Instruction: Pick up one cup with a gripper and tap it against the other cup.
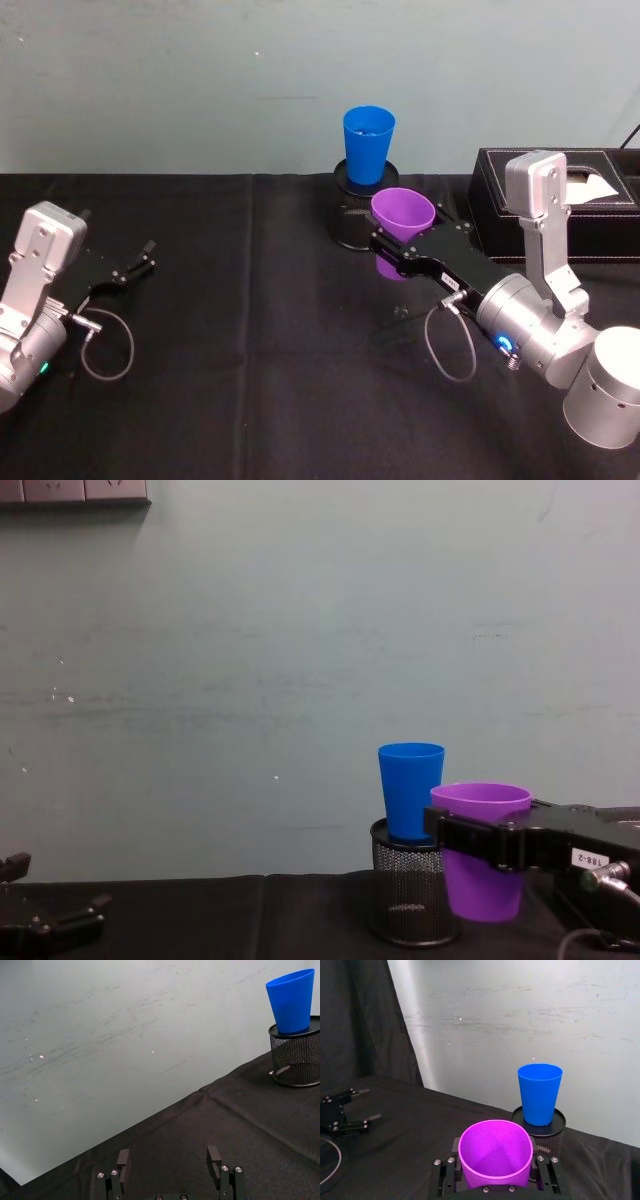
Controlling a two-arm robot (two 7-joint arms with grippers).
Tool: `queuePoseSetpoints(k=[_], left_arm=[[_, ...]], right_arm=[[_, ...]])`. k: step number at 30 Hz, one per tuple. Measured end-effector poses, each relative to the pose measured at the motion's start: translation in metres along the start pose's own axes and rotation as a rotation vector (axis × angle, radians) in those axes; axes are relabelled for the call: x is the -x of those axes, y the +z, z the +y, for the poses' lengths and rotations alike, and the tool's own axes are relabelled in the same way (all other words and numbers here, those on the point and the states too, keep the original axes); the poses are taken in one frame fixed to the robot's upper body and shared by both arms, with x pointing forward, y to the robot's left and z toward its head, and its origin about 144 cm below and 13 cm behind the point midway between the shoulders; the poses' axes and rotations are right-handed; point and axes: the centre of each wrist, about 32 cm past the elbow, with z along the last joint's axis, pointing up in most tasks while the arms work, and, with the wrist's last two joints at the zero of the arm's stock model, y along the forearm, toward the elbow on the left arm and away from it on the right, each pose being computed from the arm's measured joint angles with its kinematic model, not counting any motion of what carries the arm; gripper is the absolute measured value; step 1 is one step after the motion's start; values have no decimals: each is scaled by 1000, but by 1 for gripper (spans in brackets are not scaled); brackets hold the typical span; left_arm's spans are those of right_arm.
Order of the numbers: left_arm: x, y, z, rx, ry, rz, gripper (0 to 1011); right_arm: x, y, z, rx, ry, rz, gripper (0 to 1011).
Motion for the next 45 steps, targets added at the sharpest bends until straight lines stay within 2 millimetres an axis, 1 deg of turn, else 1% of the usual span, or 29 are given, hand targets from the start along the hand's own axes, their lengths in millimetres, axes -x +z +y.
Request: queuePoseSetpoints(k=[45], left_arm=[[0, 0, 0, 0, 0, 0, 1000]], right_arm=[[0, 0, 0, 0, 0, 0, 729]])
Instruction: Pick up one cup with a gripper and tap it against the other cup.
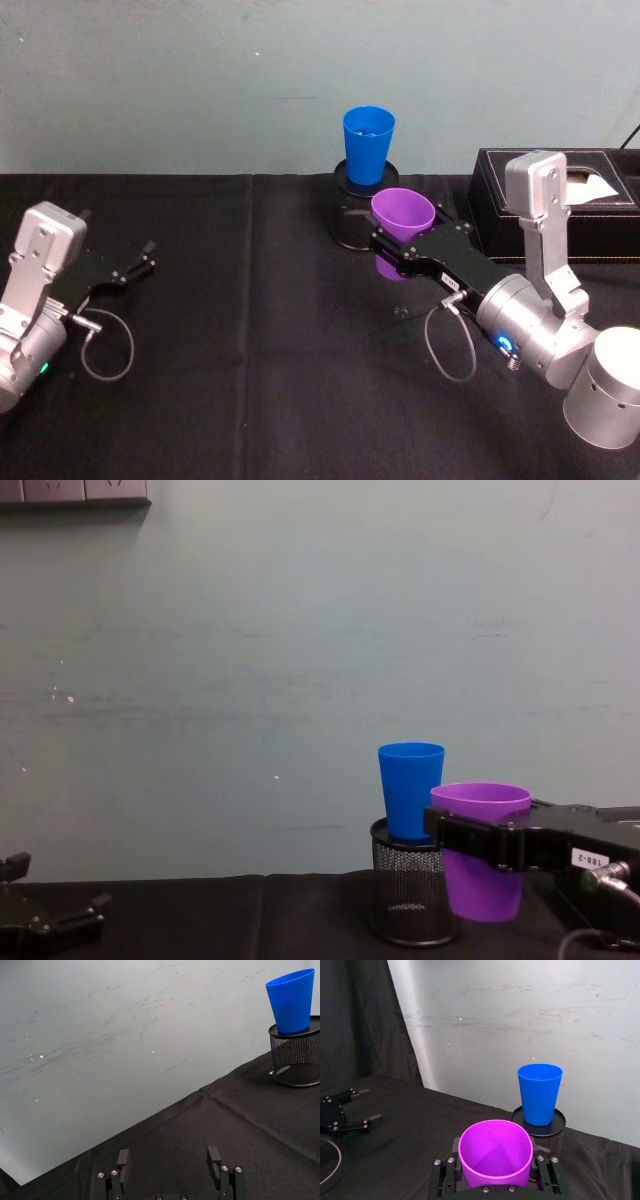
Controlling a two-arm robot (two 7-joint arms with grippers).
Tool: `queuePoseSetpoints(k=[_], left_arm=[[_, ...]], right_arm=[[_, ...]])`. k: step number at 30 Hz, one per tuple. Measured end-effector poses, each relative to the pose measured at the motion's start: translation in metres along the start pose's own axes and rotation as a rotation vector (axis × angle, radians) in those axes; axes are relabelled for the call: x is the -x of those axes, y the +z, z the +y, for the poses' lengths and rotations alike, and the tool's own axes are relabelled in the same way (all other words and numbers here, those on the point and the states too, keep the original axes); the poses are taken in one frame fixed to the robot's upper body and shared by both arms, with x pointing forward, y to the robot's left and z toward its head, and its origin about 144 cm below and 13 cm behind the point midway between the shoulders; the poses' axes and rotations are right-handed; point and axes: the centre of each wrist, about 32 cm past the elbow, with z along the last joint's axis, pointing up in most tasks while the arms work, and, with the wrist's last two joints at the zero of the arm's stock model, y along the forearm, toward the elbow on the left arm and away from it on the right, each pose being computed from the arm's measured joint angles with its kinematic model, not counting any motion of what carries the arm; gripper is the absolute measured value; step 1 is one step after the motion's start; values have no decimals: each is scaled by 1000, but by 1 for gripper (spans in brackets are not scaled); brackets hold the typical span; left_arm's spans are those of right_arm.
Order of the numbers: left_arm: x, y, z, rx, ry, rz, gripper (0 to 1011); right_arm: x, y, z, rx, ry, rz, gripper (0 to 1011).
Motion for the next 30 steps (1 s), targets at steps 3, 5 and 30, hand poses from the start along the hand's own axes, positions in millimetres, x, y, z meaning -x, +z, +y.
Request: queuePoseSetpoints(k=[3, 5, 30], left_arm=[[0, 0, 0, 0, 0, 0, 1000], [0, 0, 0, 0, 0, 0, 1000], [0, 0, 0, 0, 0, 0, 1000]], right_arm=[[0, 0, 0, 0, 0, 0, 729], [0, 0, 0, 0, 0, 0, 729], [0, 0, 0, 0, 0, 0, 729]])
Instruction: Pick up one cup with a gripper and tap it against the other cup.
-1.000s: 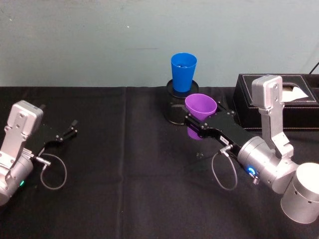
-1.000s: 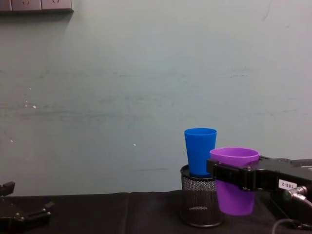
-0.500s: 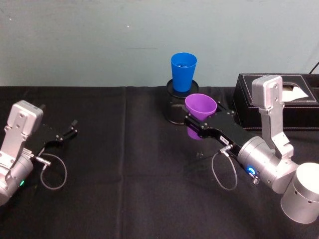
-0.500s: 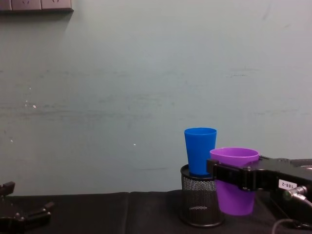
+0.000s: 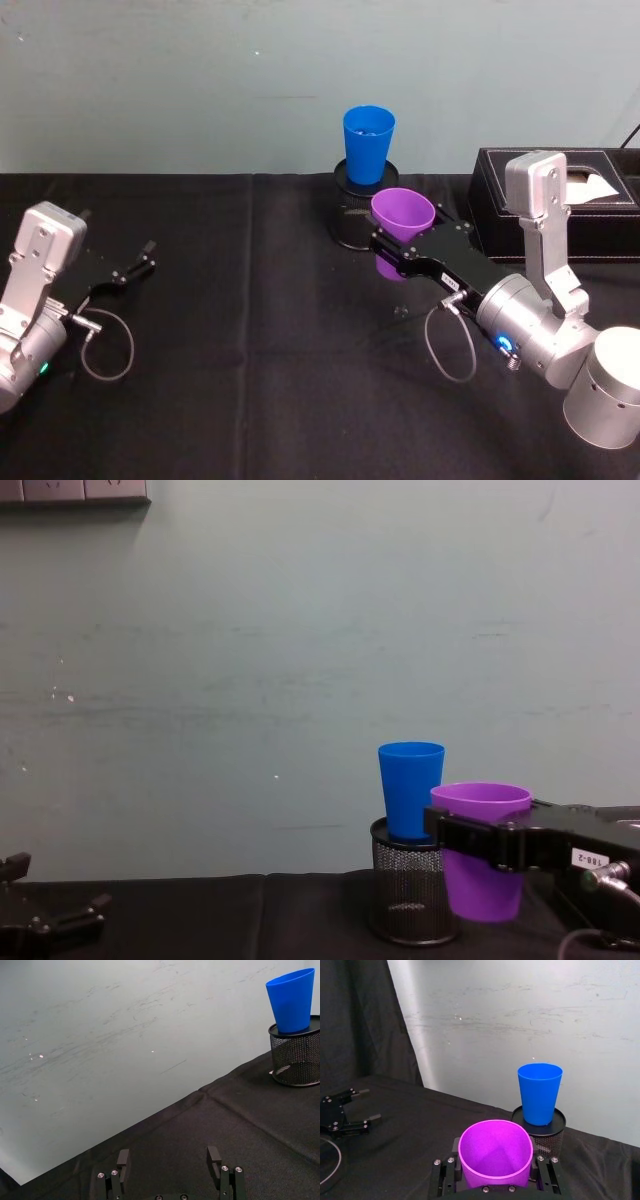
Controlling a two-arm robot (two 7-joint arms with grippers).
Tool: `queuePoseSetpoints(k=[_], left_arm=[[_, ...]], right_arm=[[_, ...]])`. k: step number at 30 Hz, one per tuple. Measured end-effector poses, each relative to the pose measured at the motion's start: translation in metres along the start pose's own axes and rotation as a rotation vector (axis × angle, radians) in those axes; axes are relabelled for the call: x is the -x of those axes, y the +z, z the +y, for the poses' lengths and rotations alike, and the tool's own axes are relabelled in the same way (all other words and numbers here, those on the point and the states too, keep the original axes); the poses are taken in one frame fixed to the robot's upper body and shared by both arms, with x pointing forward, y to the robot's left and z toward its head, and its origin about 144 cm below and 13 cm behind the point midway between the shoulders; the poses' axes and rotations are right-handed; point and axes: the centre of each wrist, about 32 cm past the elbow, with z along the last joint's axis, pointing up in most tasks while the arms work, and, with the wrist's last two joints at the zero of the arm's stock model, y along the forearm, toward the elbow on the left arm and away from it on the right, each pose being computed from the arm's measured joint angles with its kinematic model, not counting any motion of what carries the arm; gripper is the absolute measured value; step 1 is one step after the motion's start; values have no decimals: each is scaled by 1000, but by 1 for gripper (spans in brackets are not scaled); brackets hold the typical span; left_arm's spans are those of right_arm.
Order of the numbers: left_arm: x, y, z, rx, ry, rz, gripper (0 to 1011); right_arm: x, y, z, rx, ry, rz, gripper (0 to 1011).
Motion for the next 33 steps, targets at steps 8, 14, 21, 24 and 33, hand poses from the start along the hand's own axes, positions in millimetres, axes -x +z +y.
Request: queuePoseSetpoints(k=[8, 14, 21, 24, 33], left_arm=[[0, 0, 0, 0, 0, 0, 1000], [0, 0, 0, 0, 0, 0, 1000], [0, 0, 0, 0, 0, 0, 1000], [0, 0, 0, 0, 0, 0, 1000], [0, 0, 0, 0, 0, 0, 1000]], right_arm=[[0, 0, 0, 0, 0, 0, 729], [0, 0, 0, 0, 0, 0, 729], [0, 0, 0, 0, 0, 0, 729], [0, 0, 0, 0, 0, 0, 729], [0, 0, 0, 0, 0, 0, 729]])
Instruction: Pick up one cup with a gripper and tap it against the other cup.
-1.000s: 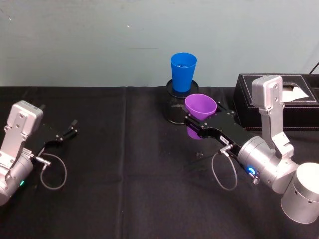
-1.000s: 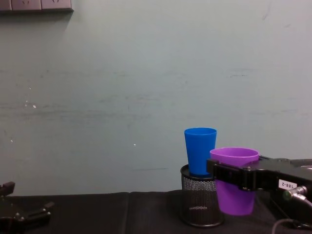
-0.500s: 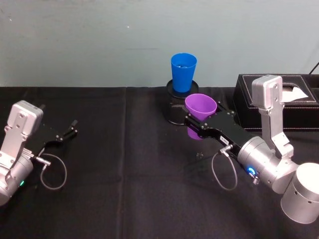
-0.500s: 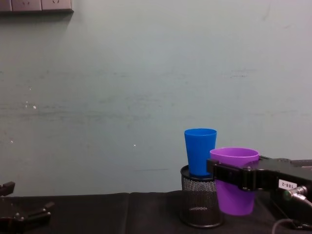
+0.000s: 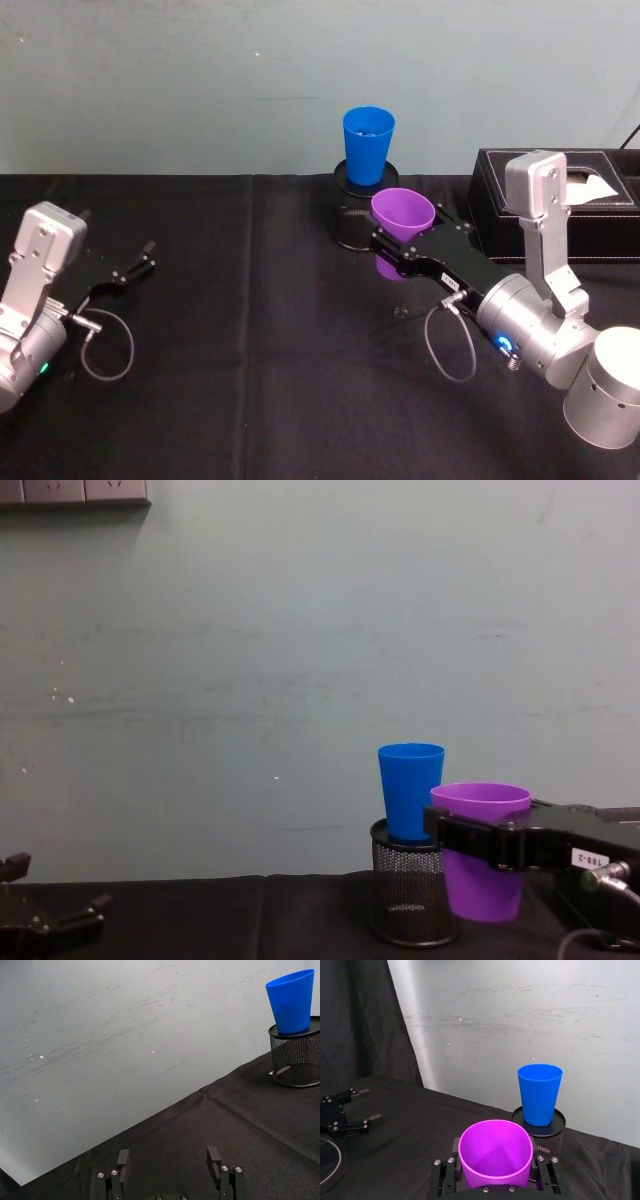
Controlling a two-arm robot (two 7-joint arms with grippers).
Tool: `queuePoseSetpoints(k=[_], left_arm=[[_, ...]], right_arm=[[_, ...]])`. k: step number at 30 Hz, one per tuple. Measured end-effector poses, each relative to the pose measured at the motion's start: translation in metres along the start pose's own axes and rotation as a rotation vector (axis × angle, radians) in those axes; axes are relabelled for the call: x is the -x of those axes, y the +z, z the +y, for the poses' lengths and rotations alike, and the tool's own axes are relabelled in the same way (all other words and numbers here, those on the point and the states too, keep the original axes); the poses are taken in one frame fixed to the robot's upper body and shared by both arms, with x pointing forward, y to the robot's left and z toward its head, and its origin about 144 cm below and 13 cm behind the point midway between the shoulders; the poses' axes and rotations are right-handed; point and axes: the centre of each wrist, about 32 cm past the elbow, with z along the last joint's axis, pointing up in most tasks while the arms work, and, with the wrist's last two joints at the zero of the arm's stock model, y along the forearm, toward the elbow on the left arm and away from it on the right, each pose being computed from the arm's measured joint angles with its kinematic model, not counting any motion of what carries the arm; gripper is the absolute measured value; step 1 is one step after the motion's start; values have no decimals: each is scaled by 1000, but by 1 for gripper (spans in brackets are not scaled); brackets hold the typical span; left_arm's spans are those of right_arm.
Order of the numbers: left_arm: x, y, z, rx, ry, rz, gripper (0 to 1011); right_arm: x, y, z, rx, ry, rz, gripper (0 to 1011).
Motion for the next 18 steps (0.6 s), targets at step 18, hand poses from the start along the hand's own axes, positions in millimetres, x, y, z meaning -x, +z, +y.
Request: queuePoseSetpoints(k=[18], left_arm=[[0, 0, 0, 0, 0, 0, 1000]], right_arm=[[-5, 0, 11, 4, -7, 0, 729]])
